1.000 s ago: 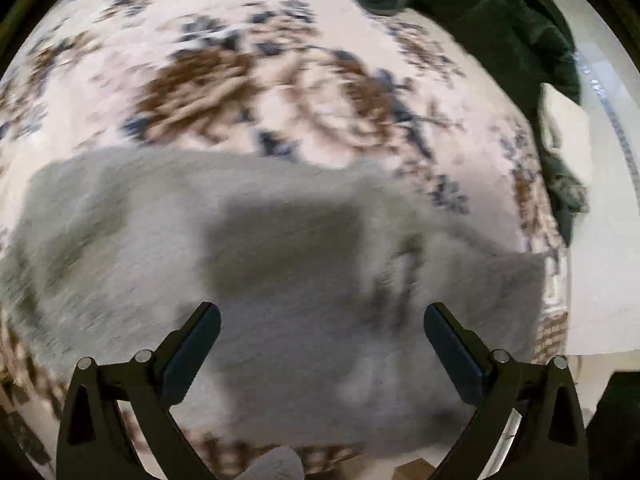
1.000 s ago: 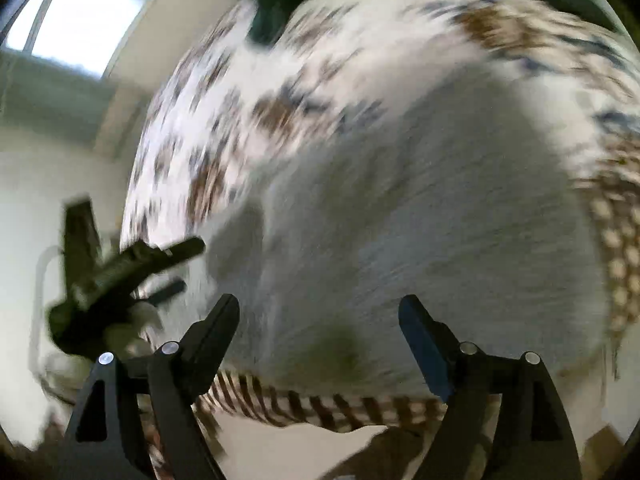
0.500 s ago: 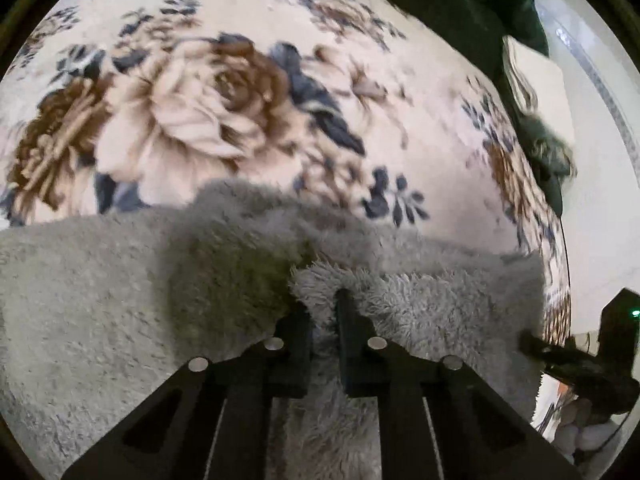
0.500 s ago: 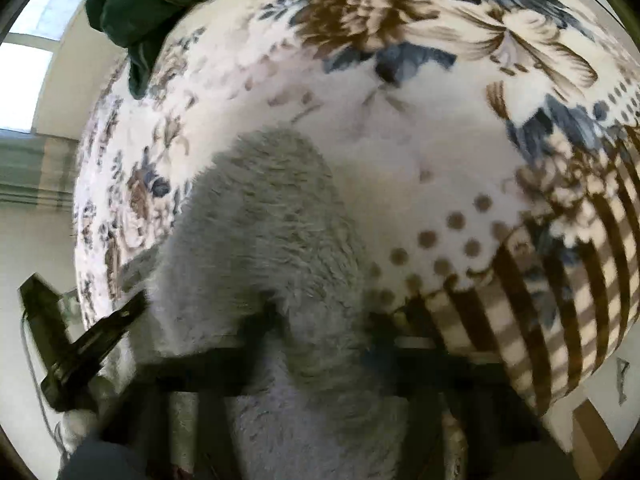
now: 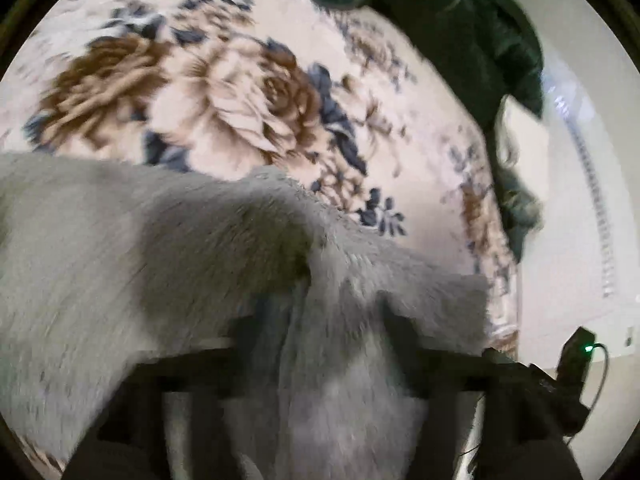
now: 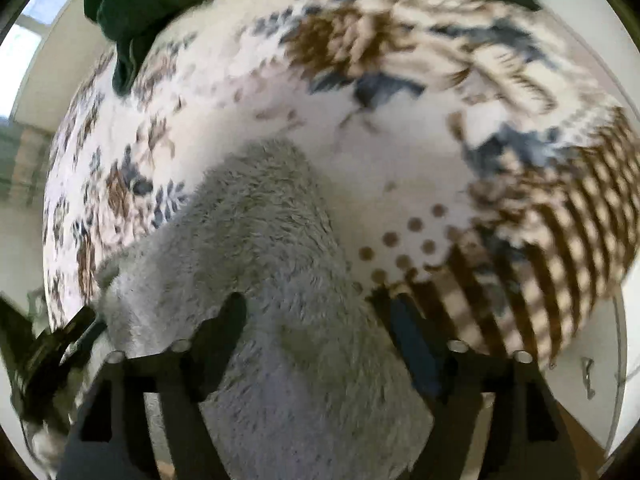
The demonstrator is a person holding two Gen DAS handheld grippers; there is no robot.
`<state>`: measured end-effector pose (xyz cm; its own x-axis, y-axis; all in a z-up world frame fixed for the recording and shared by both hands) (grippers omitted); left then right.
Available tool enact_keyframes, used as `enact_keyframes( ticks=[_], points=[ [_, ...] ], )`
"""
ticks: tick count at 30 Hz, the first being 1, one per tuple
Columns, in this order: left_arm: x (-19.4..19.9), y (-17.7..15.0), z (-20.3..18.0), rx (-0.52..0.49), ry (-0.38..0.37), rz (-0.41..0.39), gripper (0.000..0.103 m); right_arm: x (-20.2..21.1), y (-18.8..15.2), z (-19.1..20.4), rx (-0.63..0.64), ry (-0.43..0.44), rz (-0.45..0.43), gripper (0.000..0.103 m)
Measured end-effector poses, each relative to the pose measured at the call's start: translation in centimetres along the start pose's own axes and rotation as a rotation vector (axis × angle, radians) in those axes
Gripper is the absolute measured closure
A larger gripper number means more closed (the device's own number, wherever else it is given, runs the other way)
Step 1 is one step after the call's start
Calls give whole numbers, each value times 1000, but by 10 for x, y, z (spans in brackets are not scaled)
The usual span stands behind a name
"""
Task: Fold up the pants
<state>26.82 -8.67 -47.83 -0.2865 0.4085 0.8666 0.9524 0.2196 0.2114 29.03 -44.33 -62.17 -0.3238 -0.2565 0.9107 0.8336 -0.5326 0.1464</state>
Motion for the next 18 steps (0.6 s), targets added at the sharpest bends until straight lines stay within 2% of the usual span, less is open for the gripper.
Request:
enact_keyframes(
  ticks=[1,3,6,11,14,15,18],
  points=[
    [13,-9,4,21,-10,-15,11,6,-6,2,-10,9,-9,24],
    [36,-27,15,71,-2,-33,11,15,-17,11,-9,18,0,24],
    [72,-57,45,178,55,-69,11,27,-31,34,17,13,-7,24],
    [120,-105,132,500,124,-157,12,17,-57,78,99,30,67,24],
    [120,-112,188,676,117,-178,12,-2,-71,101,165,7,125,24],
    [119,-110,208,732,95,-208,12,-9,-75,108,181,3,142,24],
    [118,-96,246,787,94,-275,12,-24,-83,121,201,-9,169,24]
  ],
)
Point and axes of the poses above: each gripper's, at about its wrist camera, not at the fingertips, and x roughly against the way its jaws point, z to its left, y to its top, the point moved 2 cm from there along -x, roughly the way its jaws point, and after that the axes turned 4 degrees about y, right-handed, at the moved point
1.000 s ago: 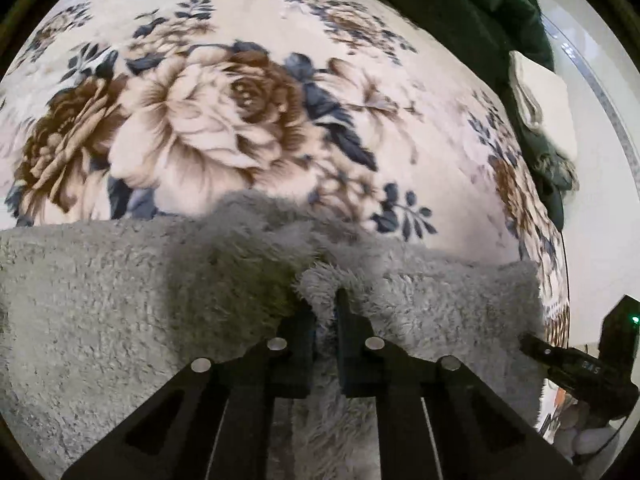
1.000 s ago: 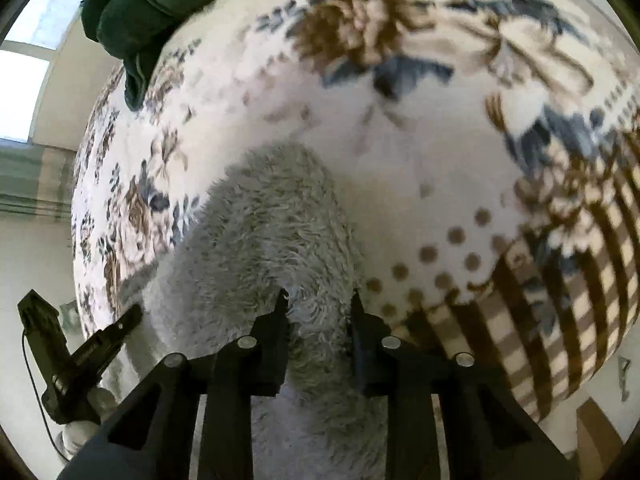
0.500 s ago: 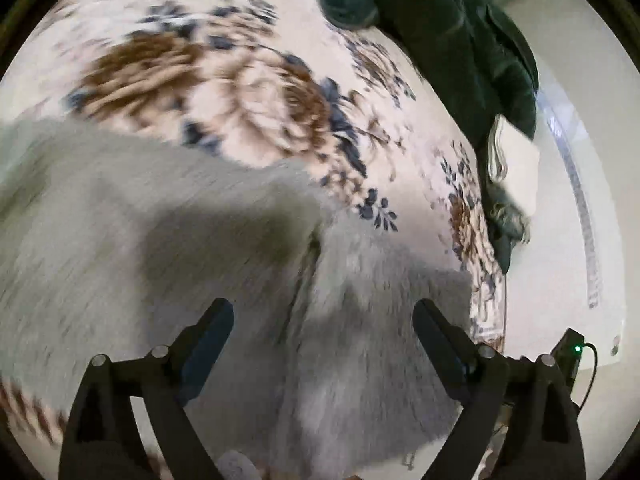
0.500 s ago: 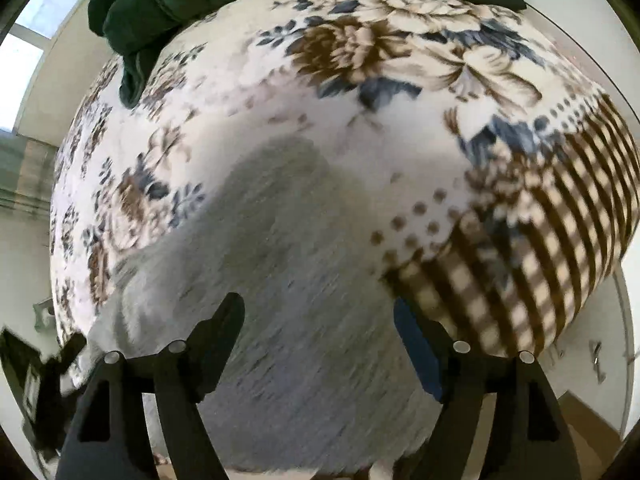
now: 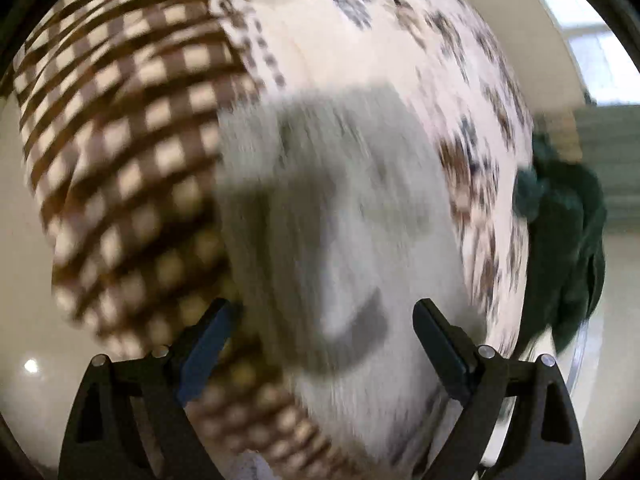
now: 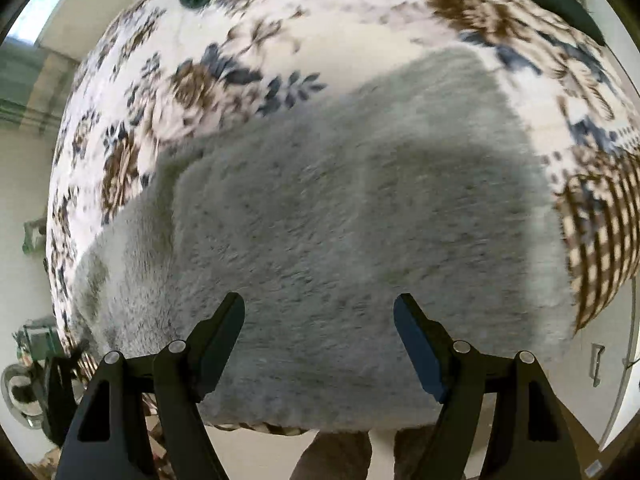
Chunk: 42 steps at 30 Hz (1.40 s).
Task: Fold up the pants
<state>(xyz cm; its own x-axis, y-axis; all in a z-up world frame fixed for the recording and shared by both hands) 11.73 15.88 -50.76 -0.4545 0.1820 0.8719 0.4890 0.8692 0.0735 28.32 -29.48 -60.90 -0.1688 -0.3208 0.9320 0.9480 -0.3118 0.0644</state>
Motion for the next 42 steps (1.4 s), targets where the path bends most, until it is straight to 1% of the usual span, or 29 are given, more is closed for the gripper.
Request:
enact_keyframes(
  ticks=[2,3,4,7,8,9,11,12,14,15,17,21,24,27,29,32,34,38,42],
  points=[
    [-8,19,5,4,25,-32,12,-7,-1,6,-1,-5,15,24],
    [-15,30,7,7,22,-48,12,-11,0,9,-2,-5,22,24],
    [-20,40,10,13,51,-58,12,-14,0,12,-1,-6,29,24],
    [-32,56,20,46,63,-78,16,-20,2,22,17,-14,38,24],
    [-34,60,19,51,52,-85,27,-22,2,27,30,-16,39,24],
    [-34,62,15,38,26,-97,53,-23,2,30,41,-21,41,24],
    [-32,61,5,7,-9,-119,74,-24,3,34,48,-24,45,24],
    [-25,58,-1,-18,-37,-147,79,-25,3,35,49,-23,47,24],
    [-13,53,-15,-75,-73,-197,84,-26,3,35,49,-24,47,24],
    [-3,48,-24,-120,-90,-225,85,-25,3,35,49,-22,45,24],
    [15,39,-39,-178,-116,-255,85,-25,4,34,52,-19,43,24],
    [49,19,-72,-272,-171,-296,85,-21,6,29,69,-3,36,24],
    [77,-4,-106,-349,-228,-309,85,-11,7,22,71,22,20,24],
    [101,-34,-143,-421,-295,-293,85,7,7,12,53,65,-3,24],
    [110,-53,-167,-466,-333,-273,85,23,8,1,41,92,-25,24],
    [120,-89,-203,-539,-384,-227,85,45,12,-18,33,98,-59,24],
    [120,-117,-227,-593,-404,-193,85,59,15,-37,10,109,-82,24],
    [108,-167,-265,-679,-440,-100,85,83,20,-80,-56,112,-133,24],
    [85,-233,-301,-771,-460,6,85,103,17,-131,-147,99,-189,24]
  ],
)
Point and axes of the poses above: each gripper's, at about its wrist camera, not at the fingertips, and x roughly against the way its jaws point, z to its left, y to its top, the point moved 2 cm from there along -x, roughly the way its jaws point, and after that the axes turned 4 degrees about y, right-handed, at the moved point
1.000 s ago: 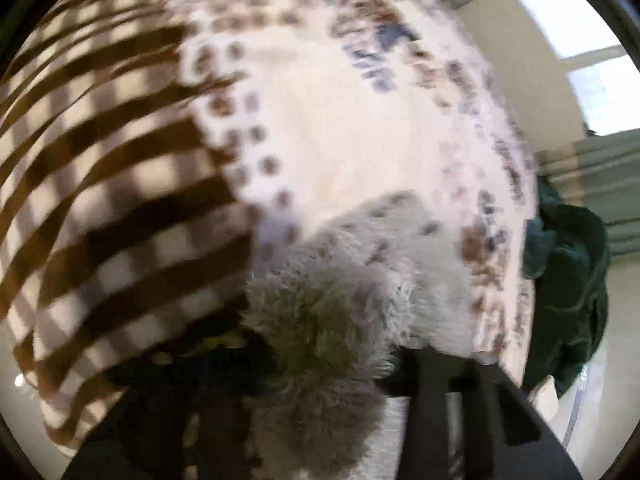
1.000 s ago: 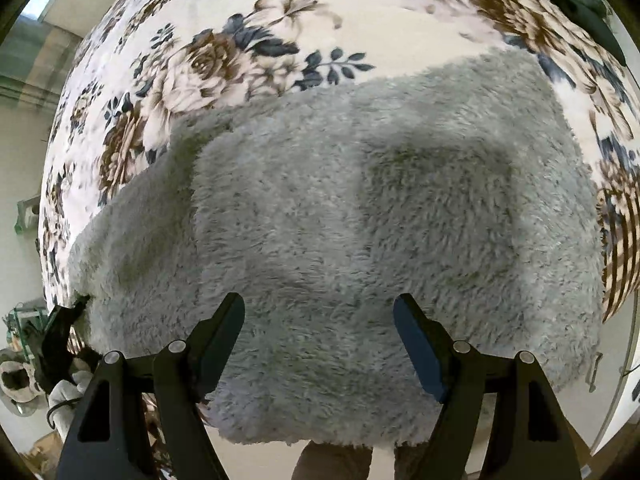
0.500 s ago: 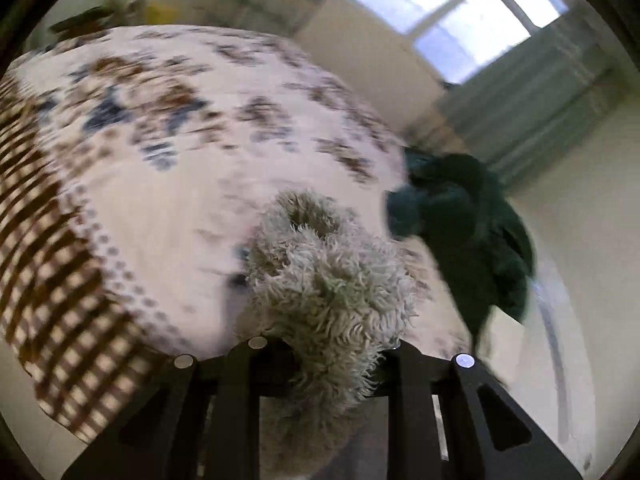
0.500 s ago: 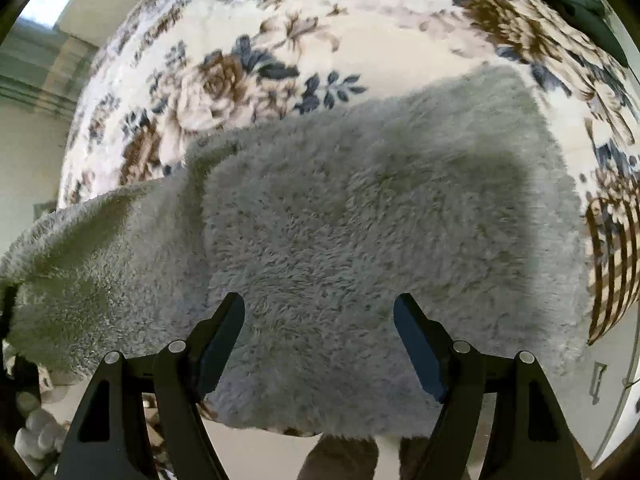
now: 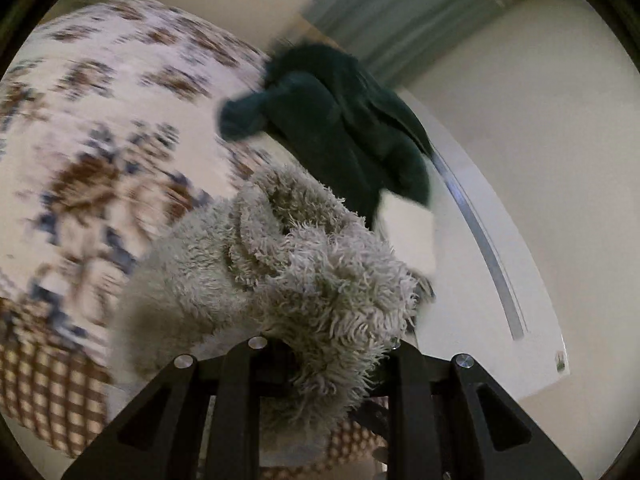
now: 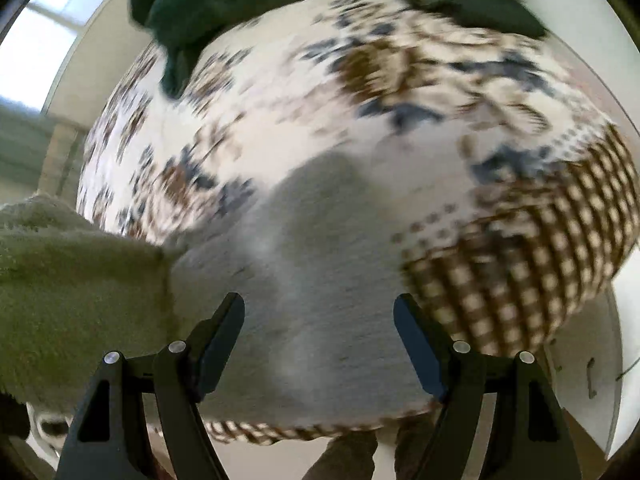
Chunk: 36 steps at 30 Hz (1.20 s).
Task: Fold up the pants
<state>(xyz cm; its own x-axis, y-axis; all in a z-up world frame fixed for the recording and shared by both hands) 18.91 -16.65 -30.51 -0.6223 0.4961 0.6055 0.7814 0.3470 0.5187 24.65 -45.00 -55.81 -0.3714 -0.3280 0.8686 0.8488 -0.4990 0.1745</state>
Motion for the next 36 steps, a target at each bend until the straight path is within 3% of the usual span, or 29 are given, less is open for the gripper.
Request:
enact_keyframes(
  ticks=[4,8,10,12,14,18,20,25,29,30,31,32,36],
  points=[
    [-59,-39,-50,-97,0,135,85,21,0,-57,-98,-39,-40,24],
    [-111,-81,-74,-132,29,314,79,35,-2,-101,-161,-76,-52,24],
    [-129,-97,-82,-154,48,397,64,42,-3,-118,-189,-77,-51,24],
    [-133,-105,-85,-162,25,437,30,48,-3,-132,-216,-55,-52,23],
    [-127,-105,-86,-161,1,440,20,53,-2,-139,-234,-23,-63,17],
    [-102,-83,-68,-144,24,405,20,55,3,-131,-230,85,-73,14],
    [-87,-64,-45,-123,69,366,20,50,7,-118,-217,123,-60,14],
    [-61,-23,38,-114,308,284,20,4,23,-78,-179,254,54,14],
    [-63,-10,83,-84,404,283,20,-45,32,-52,-98,183,144,14],
    [-67,-10,89,-91,407,287,20,-51,32,-48,-80,168,151,29],
    [-70,-11,93,-98,416,296,20,-53,34,-43,-57,143,129,50],
    [-73,-12,97,-100,425,307,20,-51,37,-37,-34,130,113,87],
    [-82,-18,104,-88,405,339,20,-24,60,-34,-15,26,-24,87]
  ],
)
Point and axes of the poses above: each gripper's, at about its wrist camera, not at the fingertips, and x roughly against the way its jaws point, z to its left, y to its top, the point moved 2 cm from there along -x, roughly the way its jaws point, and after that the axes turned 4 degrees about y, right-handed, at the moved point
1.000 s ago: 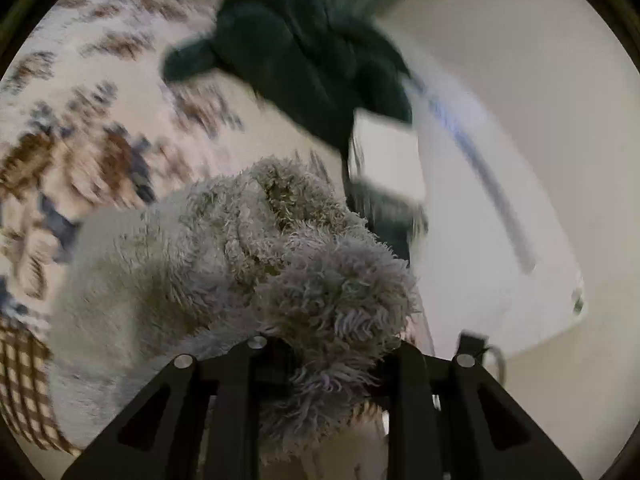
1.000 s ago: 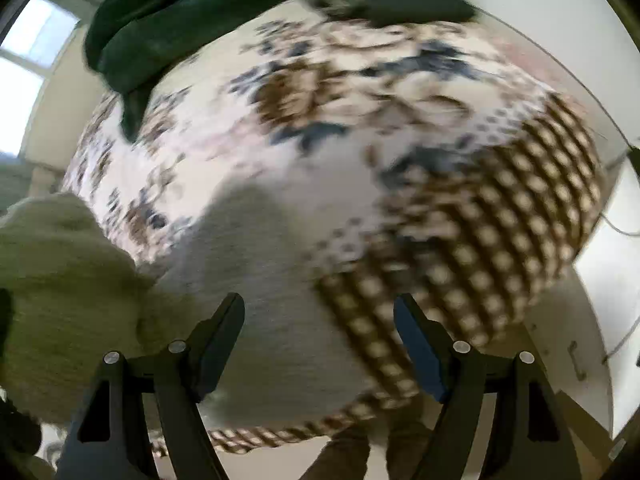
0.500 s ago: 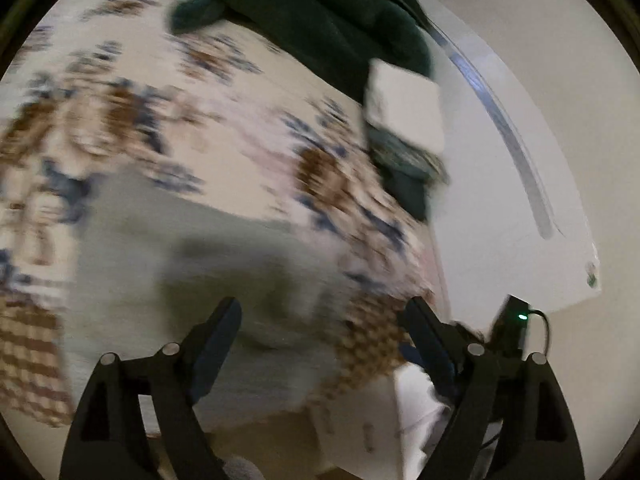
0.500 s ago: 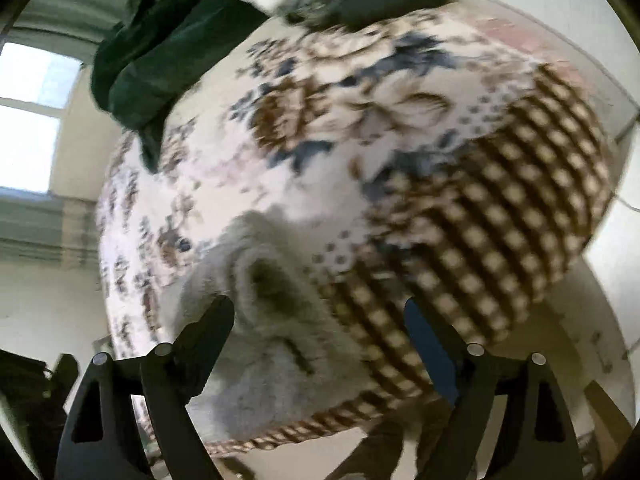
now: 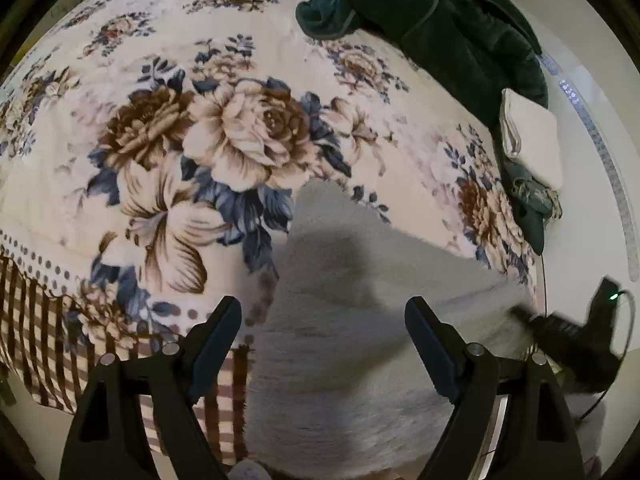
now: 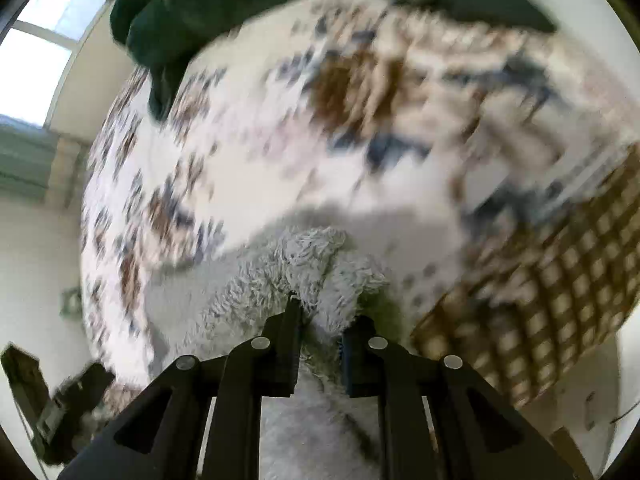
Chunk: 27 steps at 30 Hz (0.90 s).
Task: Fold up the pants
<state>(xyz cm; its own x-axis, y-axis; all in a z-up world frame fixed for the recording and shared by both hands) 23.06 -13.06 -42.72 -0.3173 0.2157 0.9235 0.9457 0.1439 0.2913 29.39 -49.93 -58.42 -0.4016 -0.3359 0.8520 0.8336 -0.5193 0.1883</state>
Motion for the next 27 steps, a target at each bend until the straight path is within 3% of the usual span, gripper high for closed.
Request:
enact_keyframes(
  ticks=[2,4,6,7,10,14,16,18,21,23,27],
  points=[
    [-9,0,-5,-16,-12,19,20,1,10,-8,-6,-30,-9,83],
    [-23,-3,-8,-34,-5,39,20,-10,15,-21,-56,21,83,71],
    [-33,-8,-11,-46,5,77,20,-3,9,-32,-104,72,87,41],
    [-36,-11,-12,-46,0,87,20,6,3,-39,-124,81,65,36],
    [-34,-12,-20,-59,-18,83,20,25,-28,-63,-220,109,73,34],
    [-30,-5,-35,-89,-23,61,20,10,-84,-91,-406,217,187,33],
    [-32,2,-44,-111,-18,61,20,-6,-102,-94,-443,286,197,37],
    [-33,10,-55,-140,-22,55,20,-11,-109,-90,-428,308,166,87],
    [-34,22,-67,-175,-16,38,20,4,-113,-92,-394,198,84,93],
    [-38,31,-75,-190,-16,36,20,14,-118,-111,-440,122,50,94],
    [-58,45,-92,-241,2,47,20,14,-131,-132,-465,101,117,93]
  ],
)
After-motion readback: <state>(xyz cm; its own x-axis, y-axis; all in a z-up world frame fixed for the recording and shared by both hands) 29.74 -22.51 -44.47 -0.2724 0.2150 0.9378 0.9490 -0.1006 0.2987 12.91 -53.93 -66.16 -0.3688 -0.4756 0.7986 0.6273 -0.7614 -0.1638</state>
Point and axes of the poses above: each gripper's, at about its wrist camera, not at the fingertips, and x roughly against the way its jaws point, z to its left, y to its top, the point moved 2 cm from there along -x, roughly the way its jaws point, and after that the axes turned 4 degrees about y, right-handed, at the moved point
